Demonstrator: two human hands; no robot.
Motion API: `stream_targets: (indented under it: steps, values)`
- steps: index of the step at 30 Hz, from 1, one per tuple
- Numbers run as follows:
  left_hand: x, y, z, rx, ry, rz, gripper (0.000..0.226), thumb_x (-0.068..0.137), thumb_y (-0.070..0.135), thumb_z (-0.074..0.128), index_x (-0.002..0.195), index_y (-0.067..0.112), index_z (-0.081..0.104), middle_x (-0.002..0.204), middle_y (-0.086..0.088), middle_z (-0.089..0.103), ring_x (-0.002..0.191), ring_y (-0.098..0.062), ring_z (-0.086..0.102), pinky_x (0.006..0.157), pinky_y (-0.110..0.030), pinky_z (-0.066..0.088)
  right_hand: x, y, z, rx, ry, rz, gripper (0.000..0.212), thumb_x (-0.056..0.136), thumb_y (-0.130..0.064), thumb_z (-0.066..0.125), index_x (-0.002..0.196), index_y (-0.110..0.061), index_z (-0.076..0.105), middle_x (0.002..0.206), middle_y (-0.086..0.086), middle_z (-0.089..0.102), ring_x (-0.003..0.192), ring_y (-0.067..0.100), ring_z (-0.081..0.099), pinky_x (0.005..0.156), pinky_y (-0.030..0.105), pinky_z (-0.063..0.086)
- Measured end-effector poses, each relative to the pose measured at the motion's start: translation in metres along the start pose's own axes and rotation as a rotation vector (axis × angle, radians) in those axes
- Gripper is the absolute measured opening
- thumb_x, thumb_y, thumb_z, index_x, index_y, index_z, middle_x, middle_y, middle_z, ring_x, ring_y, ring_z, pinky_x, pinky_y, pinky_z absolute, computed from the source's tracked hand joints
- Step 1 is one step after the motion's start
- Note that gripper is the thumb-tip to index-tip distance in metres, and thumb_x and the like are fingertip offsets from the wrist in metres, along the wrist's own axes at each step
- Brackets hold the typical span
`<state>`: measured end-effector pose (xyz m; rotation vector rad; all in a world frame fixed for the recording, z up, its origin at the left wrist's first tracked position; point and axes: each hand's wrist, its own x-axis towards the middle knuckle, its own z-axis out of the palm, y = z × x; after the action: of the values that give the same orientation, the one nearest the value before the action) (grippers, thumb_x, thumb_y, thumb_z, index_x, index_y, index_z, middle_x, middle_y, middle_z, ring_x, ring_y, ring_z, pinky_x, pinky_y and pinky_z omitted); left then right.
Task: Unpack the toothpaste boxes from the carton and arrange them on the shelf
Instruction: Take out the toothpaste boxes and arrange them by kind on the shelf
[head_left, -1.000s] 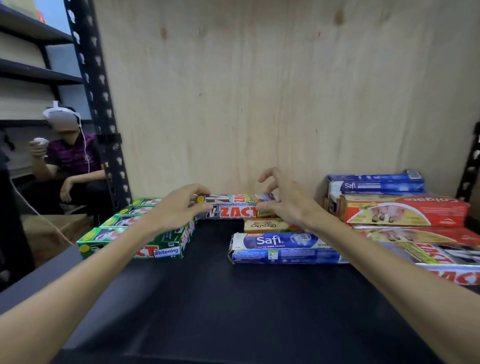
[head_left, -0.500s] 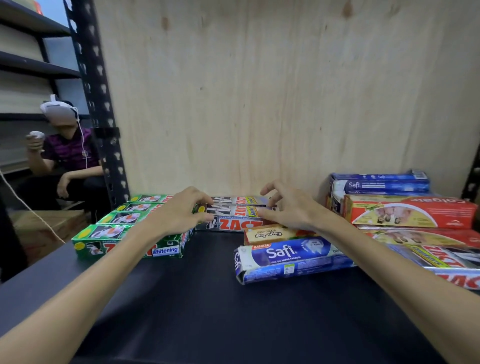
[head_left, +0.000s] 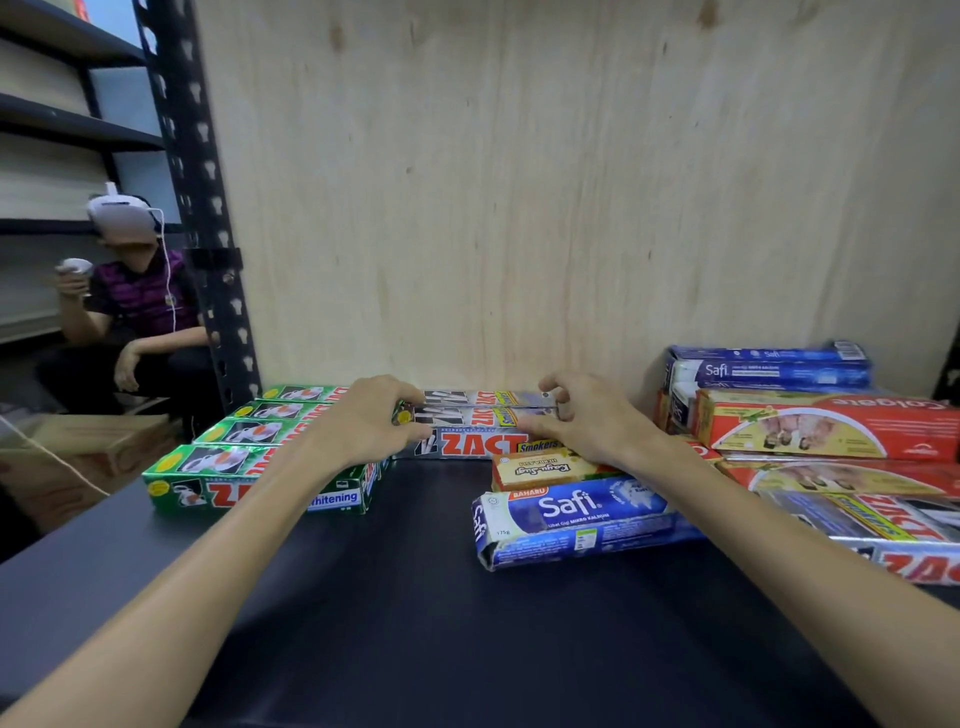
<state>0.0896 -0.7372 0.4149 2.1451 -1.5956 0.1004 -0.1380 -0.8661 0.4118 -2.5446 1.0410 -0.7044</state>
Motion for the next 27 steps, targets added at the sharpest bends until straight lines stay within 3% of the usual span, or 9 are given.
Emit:
stream_targets:
  steps: [5, 12, 16, 21, 27]
  values:
    - [-0.012, 0.006, -0.003, -0.07, 0.019, 0.018, 0.062, 0.086, 0.044, 0.072, 0.14, 0.021, 0.054, 0.145, 0.003, 0.053, 0.134, -0.015, 0.048, 0.108, -0.026, 0.033, -0.013, 0.001, -0.006, 0.025, 0.104, -0.005, 0.068, 0.085, -0.058, 0.065, 0.139, -0.022, 0.047, 0.134, 0.004, 0.058, 0.117, 0.02, 0.057, 0.101, 0.045, 0.049]
    - [-0.026, 0.05, 0.003, -0.353, 0.175, 0.041, 0.068, 0.077, 0.052, 0.078, 0.136, 0.027, 0.055, 0.122, 0.011, 0.065, 0.112, -0.002, 0.058, 0.09, -0.018, 0.04, -0.053, -0.005, -0.021, 0.043, 0.252, -0.094, 0.078, 0.084, -0.06, 0.065, 0.145, -0.018, 0.042, 0.134, 0.001, 0.055, 0.115, 0.014, 0.055, 0.1, 0.04, 0.049]
    - [-0.037, 0.082, 0.016, -0.4, 0.208, 0.086, 0.066, 0.079, 0.045, 0.08, 0.135, 0.022, 0.055, 0.116, 0.008, 0.064, 0.106, -0.006, 0.06, 0.096, -0.027, 0.049, -0.077, 0.001, -0.031, 0.047, 0.31, -0.101, 0.078, 0.083, -0.064, 0.064, 0.143, -0.018, 0.044, 0.131, 0.0, 0.056, 0.116, 0.017, 0.054, 0.099, 0.043, 0.048]
    - [-0.049, 0.125, 0.032, -0.401, 0.216, 0.13, 0.062, 0.078, 0.046, 0.078, 0.131, 0.022, 0.056, 0.115, 0.006, 0.062, 0.108, -0.008, 0.058, 0.1, -0.033, 0.048, -0.11, 0.036, -0.058, 0.042, 0.419, -0.084, 0.064, 0.083, -0.049, 0.072, 0.134, -0.014, 0.054, 0.12, 0.003, 0.06, 0.113, 0.02, 0.054, 0.098, 0.035, 0.045]
    - [-0.053, 0.181, 0.049, -0.391, 0.17, 0.198, 0.051, 0.084, 0.045, 0.072, 0.127, 0.02, 0.06, 0.121, 0.005, 0.061, 0.112, -0.009, 0.057, 0.103, -0.032, 0.046, -0.154, 0.103, -0.104, -0.086, 0.558, 0.077, 0.044, 0.089, -0.04, 0.066, 0.124, -0.015, 0.06, 0.114, 0.007, 0.065, 0.107, 0.028, 0.058, 0.09, 0.046, 0.048]
